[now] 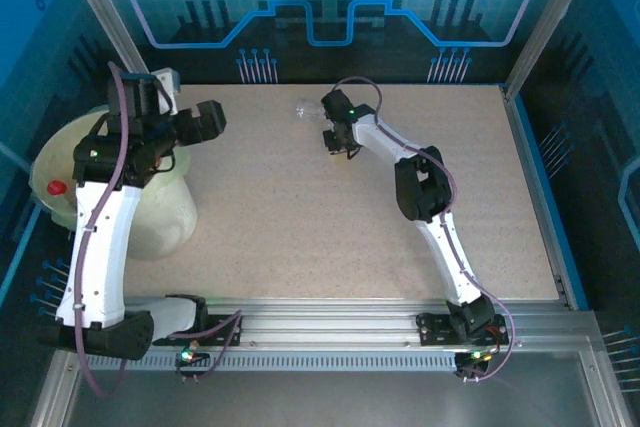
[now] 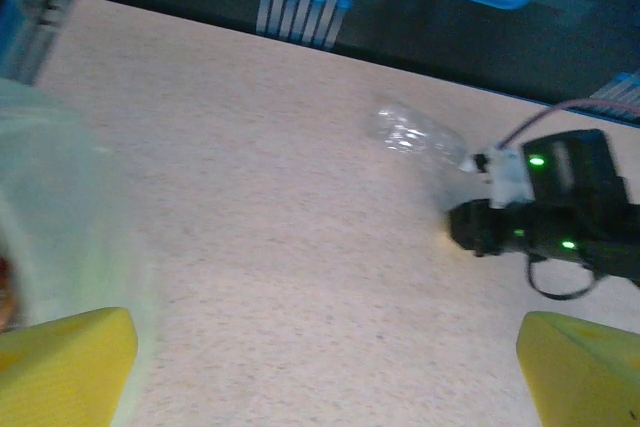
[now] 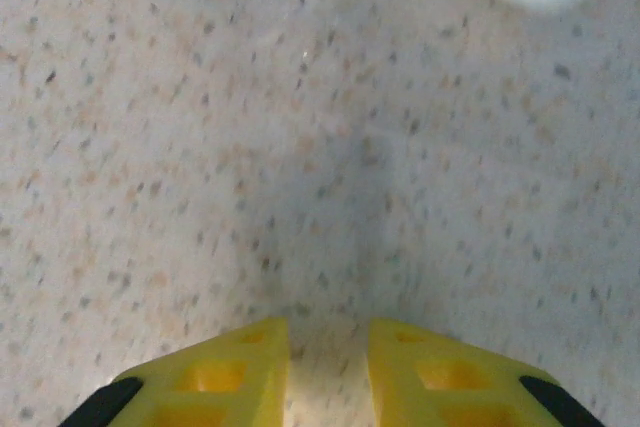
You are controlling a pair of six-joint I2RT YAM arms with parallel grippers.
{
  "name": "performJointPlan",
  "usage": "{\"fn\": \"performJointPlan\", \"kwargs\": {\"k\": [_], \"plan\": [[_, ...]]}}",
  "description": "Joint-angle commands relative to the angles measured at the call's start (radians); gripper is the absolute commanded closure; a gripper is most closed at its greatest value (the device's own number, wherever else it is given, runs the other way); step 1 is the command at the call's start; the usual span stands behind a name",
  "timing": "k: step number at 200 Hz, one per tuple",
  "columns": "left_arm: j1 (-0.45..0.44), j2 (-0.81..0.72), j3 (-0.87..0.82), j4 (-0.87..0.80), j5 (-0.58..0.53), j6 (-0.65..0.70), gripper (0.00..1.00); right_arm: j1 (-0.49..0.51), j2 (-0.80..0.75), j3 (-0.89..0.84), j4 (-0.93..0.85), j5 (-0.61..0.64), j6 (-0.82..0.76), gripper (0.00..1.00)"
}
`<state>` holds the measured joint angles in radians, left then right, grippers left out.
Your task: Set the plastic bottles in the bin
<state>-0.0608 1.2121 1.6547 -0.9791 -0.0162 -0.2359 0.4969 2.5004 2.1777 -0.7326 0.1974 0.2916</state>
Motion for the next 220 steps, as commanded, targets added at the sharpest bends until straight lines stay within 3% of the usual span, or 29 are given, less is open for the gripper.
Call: {"fn": "performJointPlan", "kwargs": {"k": [1, 39, 65, 99, 118, 126, 154, 181, 220], "plan": [[-0.034, -0.035, -0.037, 0.080, 0.101, -0.055, 0.01, 0.006, -0.100, -0.071, 0.098, -0.042, -0.052, 0.60], [-0.071, -0.045, -0.164, 0.267, 0.275, -0.194, 0.01, -0.018, -0.078, 0.017, 0.102, -0.067, -0.294, 0.46], [-0.136, -0.001, -0.196, 0.347, 0.232, -0.253, 0.01, -0.037, -0.045, 0.082, 0.133, -0.152, -0.536, 0.33], [-0.142, 0.038, -0.228, 0.406, 0.200, -0.315, 0.01, -0.044, 0.035, 0.155, 0.224, -0.204, -0.925, 0.18], [-0.142, 0.036, -0.245, 0.409, 0.180, -0.312, 0.01, -0.062, 0.165, 0.342, 0.158, -0.217, -1.005, 0.12], [-0.142, 0.034, -0.249, 0.402, 0.168, -0.307, 0.01, -0.070, 0.222, 0.447, 0.114, -0.243, -1.014, 0.00], [-0.142, 0.040, -0.242, 0.374, 0.142, -0.290, 0.01, -0.090, 0.227, 0.389, 0.203, -0.316, -1.067, 0.00], [-0.142, 0.046, -0.248, 0.372, 0.141, -0.279, 0.01, -0.094, 0.332, 0.528, 0.146, -0.337, -1.064, 0.00], [-0.142, 0.073, -0.276, 0.400, 0.212, -0.241, 0.01, -0.076, 0.403, 0.578, 0.136, -0.365, -1.095, 0.10]]}}
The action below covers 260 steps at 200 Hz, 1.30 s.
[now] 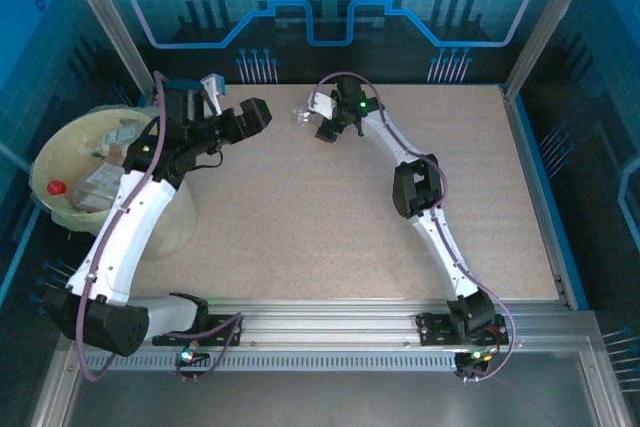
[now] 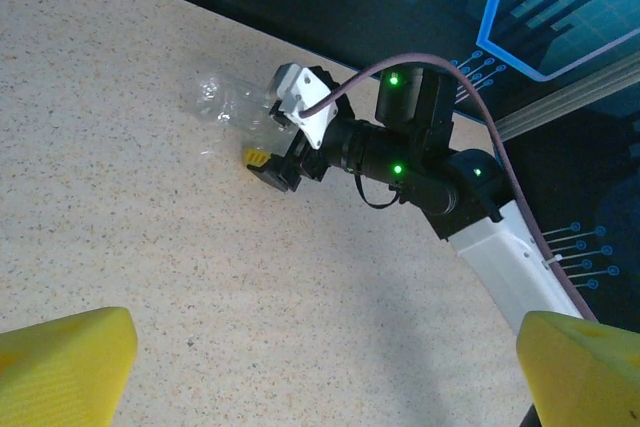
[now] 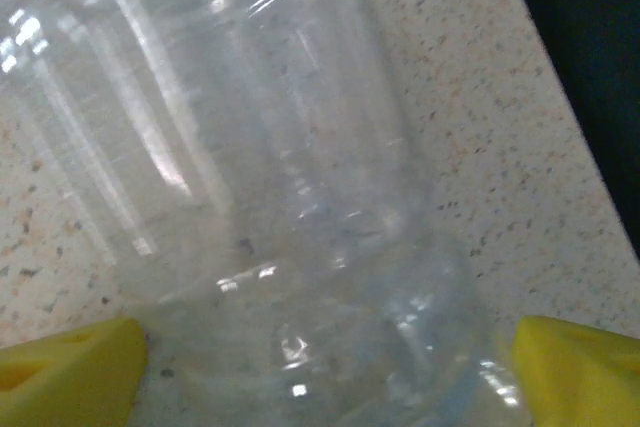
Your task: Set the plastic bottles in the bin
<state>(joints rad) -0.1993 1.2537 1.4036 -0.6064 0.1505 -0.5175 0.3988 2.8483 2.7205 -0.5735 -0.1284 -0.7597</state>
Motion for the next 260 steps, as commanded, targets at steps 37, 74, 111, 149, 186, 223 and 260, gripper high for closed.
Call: {"fn": "performJointPlan", "kwargs": {"k": [37, 74, 111, 149, 186, 223, 260], "plan": [[-0.004, 0.042, -0.068, 0.072, 0.055, 0.035, 0.01, 0.021, -0.016, -0.015, -0.070, -0.050, 0.011, 0.44], [-0.005, 0.004, -0.160, 0.137, 0.057, -0.015, 0.01, 0.021, -0.304, -0.323, 0.014, -0.093, 0.163, 0.55], [-0.022, -0.049, -0.276, 0.262, 0.128, -0.083, 0.01, 0.020, -0.705, -0.716, 0.072, -0.145, 0.423, 0.55], [-0.067, -0.052, -0.336, 0.465, 0.309, -0.115, 0.01, 0.021, -0.999, -1.013, 0.058, -0.257, 0.704, 0.56], [-0.116, -0.043, -0.359, 0.628, 0.373, -0.134, 0.01, 0.030, -1.177, -1.187, 0.106, -0.412, 0.966, 0.56], [-0.126, -0.032, -0.380, 0.767, 0.375, -0.181, 0.01, 0.068, -1.262, -1.260, 0.174, -0.546, 1.053, 0.56], [-0.168, 0.005, -0.317, 0.663, 0.292, -0.098, 0.01, 0.121, -1.293, -1.268, 0.219, -0.637, 1.064, 0.55]]}}
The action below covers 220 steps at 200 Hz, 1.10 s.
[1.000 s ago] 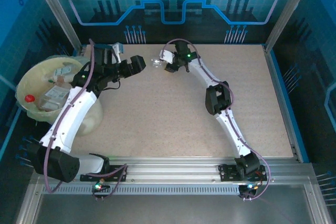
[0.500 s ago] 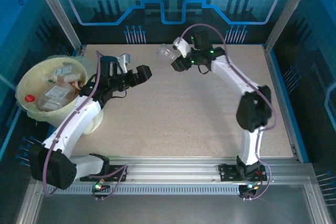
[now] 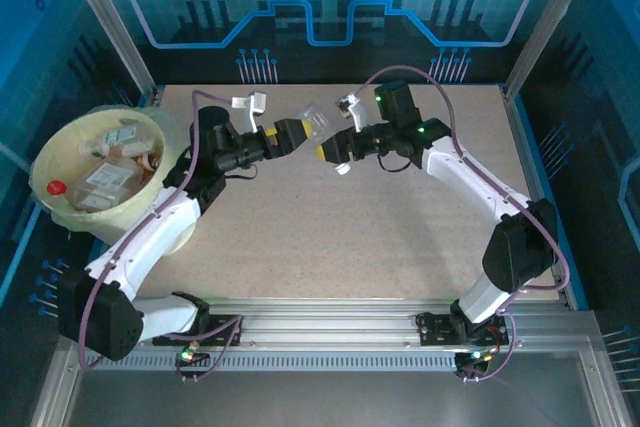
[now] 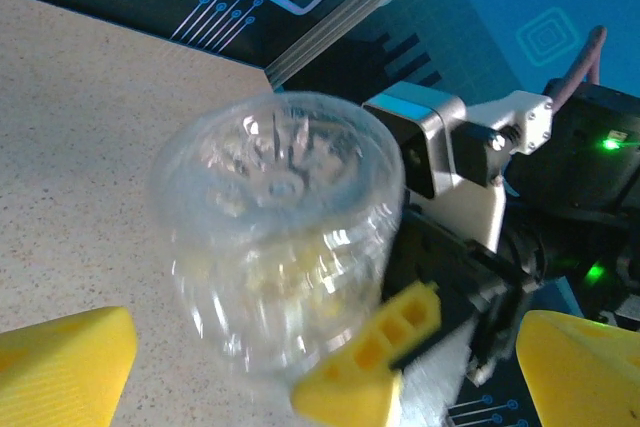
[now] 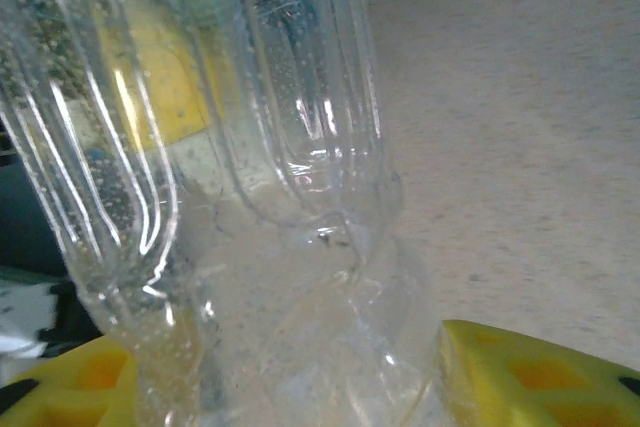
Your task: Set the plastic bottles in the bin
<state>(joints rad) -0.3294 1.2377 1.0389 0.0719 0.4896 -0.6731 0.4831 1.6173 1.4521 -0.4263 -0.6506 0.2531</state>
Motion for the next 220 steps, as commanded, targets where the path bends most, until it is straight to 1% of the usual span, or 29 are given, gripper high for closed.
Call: {"fn": "performJointPlan", "kwargs": {"k": [1, 15, 32, 39, 54, 61, 66, 70, 75, 82, 91, 96, 113, 129, 146, 157, 158, 171, 177, 186, 201, 220], "plan": [[-0.039, 0.021, 0.048, -0.017, -0.050, 0.060, 0.01, 0.038, -0.063, 0.000, 0.074, -0.117, 0.053, 0.55], [-0.046, 0.030, 0.056, -0.028, -0.064, 0.072, 0.01, 0.056, -0.062, -0.002, 0.098, -0.148, 0.064, 0.55], [-0.046, 0.033, 0.060, -0.023, -0.062, 0.066, 0.02, 0.076, -0.060, 0.006, 0.099, -0.151, 0.060, 0.54], [-0.046, 0.028, 0.053, -0.006, -0.060, 0.060, 0.08, 0.080, -0.059, 0.010, 0.092, -0.148, 0.054, 0.53], [-0.046, 0.012, 0.043, 0.022, -0.067, 0.048, 0.28, 0.082, -0.063, 0.008, 0.084, -0.140, 0.044, 0.50], [-0.046, 0.006, 0.043, 0.020, -0.074, 0.050, 0.34, 0.080, -0.068, 0.007, 0.075, -0.131, 0.032, 0.46], [-0.046, 0.000, 0.048, 0.016, -0.078, 0.056, 0.36, 0.081, -0.073, 0.008, 0.067, -0.125, 0.022, 0.43], [-0.045, -0.005, 0.052, 0.009, -0.085, 0.063, 0.36, 0.081, -0.078, 0.008, 0.061, -0.116, 0.014, 0.39], [-0.045, -0.012, 0.062, -0.011, -0.099, 0.076, 0.37, 0.080, -0.085, 0.008, 0.050, -0.098, 0.002, 0.30], [-0.045, -0.027, 0.081, -0.052, -0.131, 0.100, 0.37, 0.077, -0.098, 0.007, 0.037, -0.065, -0.012, 0.21], [-0.045, -0.046, 0.121, -0.142, -0.205, 0.153, 0.39, 0.069, -0.119, 0.002, 0.028, -0.017, -0.023, 0.12], [-0.044, -0.059, 0.149, -0.202, -0.255, 0.185, 0.39, 0.062, -0.132, -0.001, 0.023, 0.016, -0.030, 0.08], [-0.043, -0.101, 0.253, -0.408, -0.485, 0.304, 0.40, 0.038, -0.190, -0.030, 0.024, 0.139, -0.043, 0.00], [-0.034, -0.137, 0.351, -0.557, -0.717, 0.413, 0.40, 0.013, -0.247, -0.066, 0.024, 0.300, -0.049, 0.00], [0.000, -0.166, 0.438, -0.667, -0.900, 0.503, 0.41, -0.021, -0.295, -0.107, 0.022, 0.455, -0.046, 0.00], [0.029, -0.181, 0.492, -0.727, -1.017, 0.541, 0.42, -0.046, -0.318, -0.130, 0.017, 0.530, -0.032, 0.00], [0.032, -0.183, 0.497, -0.727, -1.044, 0.543, 0.41, -0.048, -0.320, -0.132, 0.016, 0.536, -0.030, 0.00], [0.083, -0.197, 0.542, -0.774, -1.172, 0.579, 0.42, -0.085, -0.343, -0.157, 0.006, 0.598, 0.002, 0.00], [0.118, -0.202, 0.553, -0.793, -1.213, 0.583, 0.42, -0.105, -0.352, -0.168, 0.002, 0.616, 0.020, 0.00], [0.176, -0.212, 0.557, -0.810, -1.243, 0.583, 0.41, -0.134, -0.367, -0.189, 0.004, 0.627, 0.045, 0.00], [0.273, -0.219, 0.541, -0.830, -1.248, 0.573, 0.41, -0.171, -0.389, -0.220, 0.013, 0.630, 0.077, 0.00], [0.354, -0.199, 0.527, -0.873, -1.244, 0.549, 0.41, -0.195, -0.413, -0.244, 0.020, 0.637, 0.083, 0.00]]}}
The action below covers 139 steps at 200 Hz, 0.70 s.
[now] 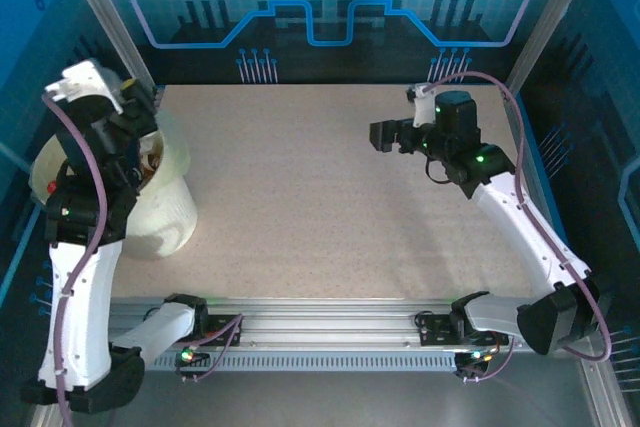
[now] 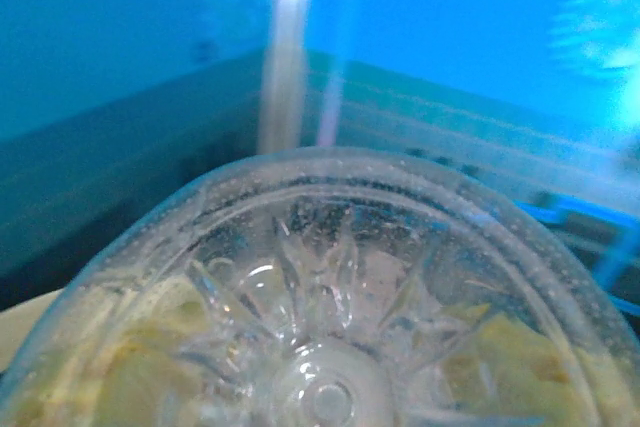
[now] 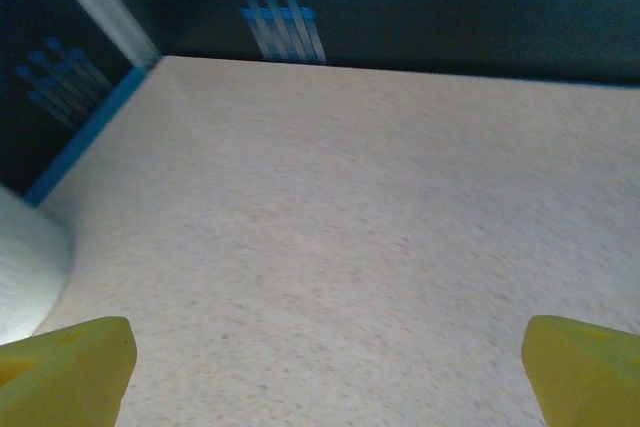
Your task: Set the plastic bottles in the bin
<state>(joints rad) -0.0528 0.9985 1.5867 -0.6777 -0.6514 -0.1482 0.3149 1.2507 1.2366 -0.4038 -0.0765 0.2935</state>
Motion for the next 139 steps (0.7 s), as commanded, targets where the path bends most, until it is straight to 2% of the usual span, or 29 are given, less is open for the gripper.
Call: {"fn": "performJointPlan", "kwargs": {"k": [1, 23, 36, 71, 85, 106, 124, 139], "plan": [[0.081, 0.042, -0.021, -0.126, -0.103, 0.023, 0.41, -0.027, -0.046, -0.029, -0.003, 0.063, 0.042, 0.00], [0.147, 0.082, -0.028, -0.191, -0.084, -0.027, 0.38, -0.035, -0.061, -0.030, -0.024, 0.079, 0.022, 0.00], [0.153, 0.108, -0.013, -0.251, -0.058, -0.066, 0.34, -0.037, -0.070, -0.029, -0.040, 0.095, 0.007, 0.00], [0.153, 0.154, 0.073, -0.388, -0.038, -0.125, 0.04, -0.052, -0.091, -0.037, -0.067, 0.152, -0.021, 0.00], [0.153, 0.135, 0.107, -0.394, 0.015, -0.127, 0.01, -0.060, -0.101, -0.044, -0.070, 0.175, -0.031, 0.00], [0.152, 0.082, 0.134, -0.346, 0.237, -0.117, 0.01, -0.072, -0.119, -0.079, -0.053, 0.266, -0.033, 0.00], [0.151, 0.011, 0.059, -0.186, 0.582, -0.097, 0.01, -0.090, -0.144, -0.154, 0.001, 0.380, -0.035, 0.00], [0.151, -0.047, -0.063, 0.004, 0.861, -0.135, 0.01, -0.121, -0.168, -0.234, 0.066, 0.447, -0.054, 0.00]]}}
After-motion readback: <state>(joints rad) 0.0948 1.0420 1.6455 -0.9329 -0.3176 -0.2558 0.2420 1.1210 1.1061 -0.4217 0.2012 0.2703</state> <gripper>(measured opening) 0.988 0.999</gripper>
